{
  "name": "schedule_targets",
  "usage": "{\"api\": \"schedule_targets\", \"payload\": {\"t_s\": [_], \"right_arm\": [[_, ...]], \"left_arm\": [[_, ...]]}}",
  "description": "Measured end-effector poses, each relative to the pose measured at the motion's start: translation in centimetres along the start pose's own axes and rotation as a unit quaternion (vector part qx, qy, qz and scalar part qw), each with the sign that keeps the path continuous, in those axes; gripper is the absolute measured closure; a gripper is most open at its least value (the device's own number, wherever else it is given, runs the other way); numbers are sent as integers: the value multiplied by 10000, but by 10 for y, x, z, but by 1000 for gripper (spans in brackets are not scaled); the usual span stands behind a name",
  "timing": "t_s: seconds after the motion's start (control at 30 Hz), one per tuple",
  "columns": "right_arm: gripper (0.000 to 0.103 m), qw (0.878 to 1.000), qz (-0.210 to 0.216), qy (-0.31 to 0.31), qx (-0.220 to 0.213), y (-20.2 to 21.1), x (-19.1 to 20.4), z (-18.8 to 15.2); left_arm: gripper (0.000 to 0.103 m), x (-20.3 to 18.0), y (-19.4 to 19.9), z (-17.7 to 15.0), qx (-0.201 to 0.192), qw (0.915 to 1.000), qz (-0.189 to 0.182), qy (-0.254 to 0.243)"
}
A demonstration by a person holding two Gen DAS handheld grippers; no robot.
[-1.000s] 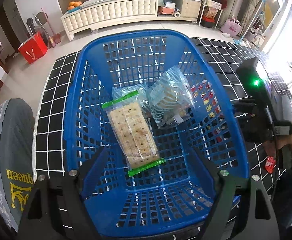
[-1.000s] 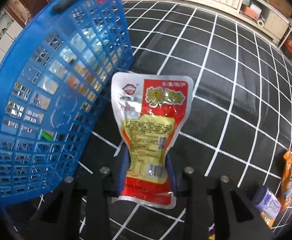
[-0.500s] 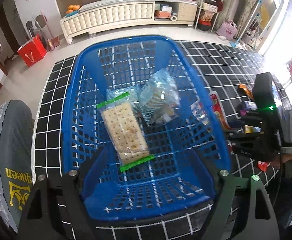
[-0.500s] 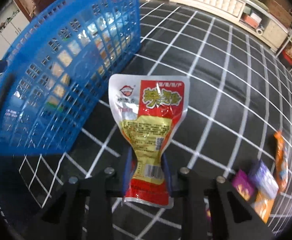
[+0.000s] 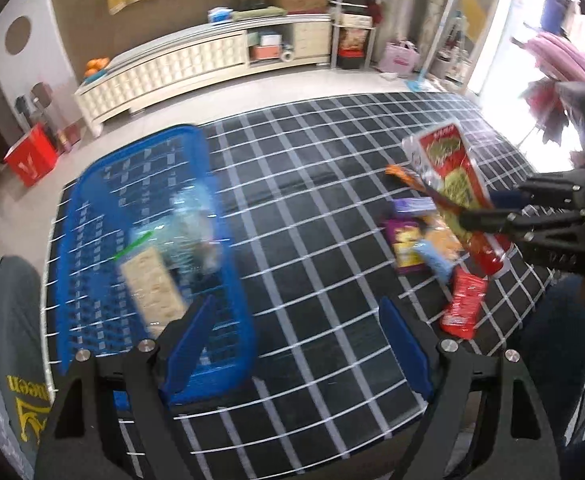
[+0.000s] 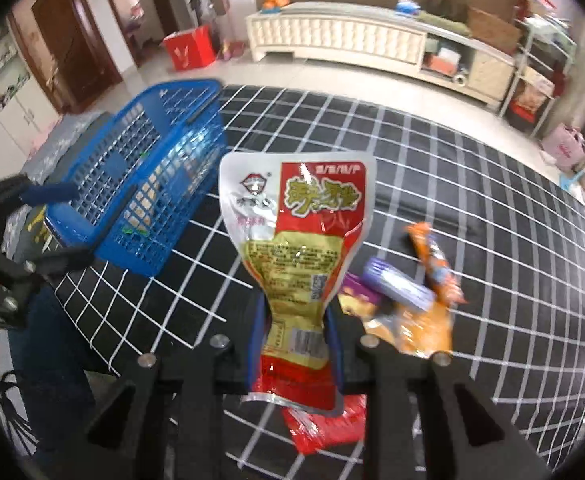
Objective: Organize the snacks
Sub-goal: 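Grasp the small red packet with the left gripper while the right gripper lifts the pouch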
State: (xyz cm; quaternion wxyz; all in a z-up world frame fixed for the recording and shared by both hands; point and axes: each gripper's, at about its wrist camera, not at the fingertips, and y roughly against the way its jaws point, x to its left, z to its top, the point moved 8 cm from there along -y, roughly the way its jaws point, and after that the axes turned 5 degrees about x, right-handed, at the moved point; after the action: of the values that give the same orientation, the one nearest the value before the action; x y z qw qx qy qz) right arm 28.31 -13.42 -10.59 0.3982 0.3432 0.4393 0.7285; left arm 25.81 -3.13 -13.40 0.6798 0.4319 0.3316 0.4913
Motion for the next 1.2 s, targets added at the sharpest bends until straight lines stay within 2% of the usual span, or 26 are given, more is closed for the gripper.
{"api": "schedule_targets", "payload": {"t_s": [0.23, 0.47, 0.77, 0.9, 1.17, 1.2], "right_arm": [[71, 9981, -198, -570, -88, 17, -57, -41], [71, 9940, -384, -1022, 64, 16, -96, -86], [71, 9896, -159, -1422, 179, 5, -119, -126], [71, 9861, -24, -1651, 187, -2, -129, -135], [71, 9826, 80, -1838, 264, -8, -143, -150], [71, 9823, 88, -1854, 261, -8, -144, -150]], "left_arm": [[21, -78, -38, -1, 159, 9980, -334, -510], [21, -156, -89, -18, 554, 9873, -725, -1298], [21, -194, -141, -28, 1040, 9753, -525, -1876], [21, -208, -155, -29, 1211, 9688, -689, -2048], [21, -225, -166, -30, 1315, 9630, -853, -2193], [25, -227, -168, -31, 1329, 9626, -854, -2200]]}}
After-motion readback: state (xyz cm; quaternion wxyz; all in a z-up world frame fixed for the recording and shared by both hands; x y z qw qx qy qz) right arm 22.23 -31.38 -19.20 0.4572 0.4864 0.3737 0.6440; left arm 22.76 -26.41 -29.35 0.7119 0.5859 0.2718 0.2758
